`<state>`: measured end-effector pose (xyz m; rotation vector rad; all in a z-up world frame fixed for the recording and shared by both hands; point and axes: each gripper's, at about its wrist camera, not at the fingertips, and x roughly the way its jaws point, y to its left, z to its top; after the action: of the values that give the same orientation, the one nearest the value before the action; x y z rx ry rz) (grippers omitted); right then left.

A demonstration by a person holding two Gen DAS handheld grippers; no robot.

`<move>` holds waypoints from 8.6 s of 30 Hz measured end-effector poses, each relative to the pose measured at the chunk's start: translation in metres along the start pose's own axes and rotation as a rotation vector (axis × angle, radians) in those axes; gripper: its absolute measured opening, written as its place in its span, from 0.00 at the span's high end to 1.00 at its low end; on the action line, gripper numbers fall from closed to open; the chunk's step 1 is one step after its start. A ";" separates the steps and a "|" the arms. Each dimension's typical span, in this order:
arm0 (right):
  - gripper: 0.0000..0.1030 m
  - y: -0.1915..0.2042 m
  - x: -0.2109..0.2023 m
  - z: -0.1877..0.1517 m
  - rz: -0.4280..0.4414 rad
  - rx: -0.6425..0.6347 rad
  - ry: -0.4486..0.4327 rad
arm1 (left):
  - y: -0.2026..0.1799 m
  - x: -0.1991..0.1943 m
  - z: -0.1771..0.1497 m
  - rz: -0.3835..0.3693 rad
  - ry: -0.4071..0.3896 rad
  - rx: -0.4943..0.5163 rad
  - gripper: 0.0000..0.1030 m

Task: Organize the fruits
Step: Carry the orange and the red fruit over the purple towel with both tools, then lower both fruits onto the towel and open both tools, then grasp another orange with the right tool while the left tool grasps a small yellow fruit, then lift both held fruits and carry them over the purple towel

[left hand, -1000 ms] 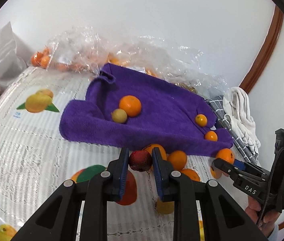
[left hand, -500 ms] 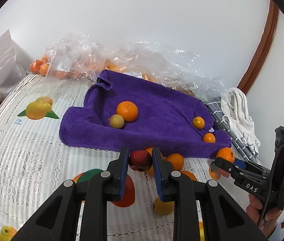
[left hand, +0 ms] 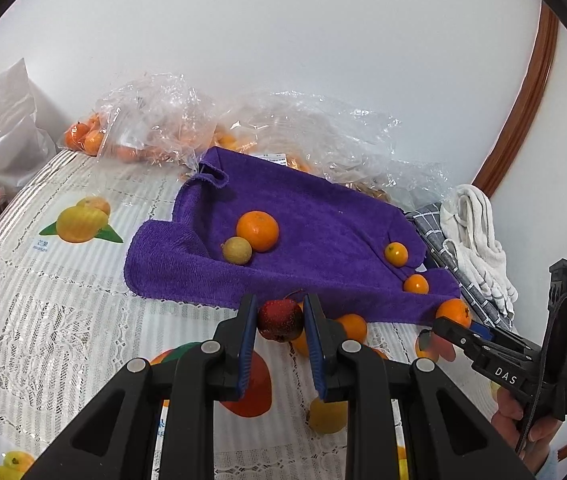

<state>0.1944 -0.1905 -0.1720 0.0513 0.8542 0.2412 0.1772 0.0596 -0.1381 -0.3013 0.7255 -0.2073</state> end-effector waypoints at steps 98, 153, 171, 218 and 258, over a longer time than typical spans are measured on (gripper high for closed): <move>0.54 -0.041 0.070 0.066 -0.066 0.067 0.102 | -0.007 0.102 0.043 0.049 0.225 0.013 0.78; 0.59 0.084 0.017 -0.016 0.049 -0.073 0.109 | 0.070 -0.022 -0.033 0.187 0.119 0.022 0.64; 0.59 -0.021 -0.017 -0.027 -0.072 -0.017 0.033 | -0.025 -0.001 -0.046 -0.004 0.222 0.143 0.64; 0.59 -0.023 -0.011 -0.035 -0.009 -0.013 0.062 | -0.038 0.023 -0.055 0.040 0.214 0.139 0.76; 0.59 0.005 -0.043 0.043 0.027 -0.002 -0.026 | -0.032 -0.050 0.055 0.102 -0.088 0.088 0.76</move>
<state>0.1988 -0.1932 -0.1113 0.0644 0.8278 0.2662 0.1757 0.0551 -0.0573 -0.1877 0.6406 -0.1283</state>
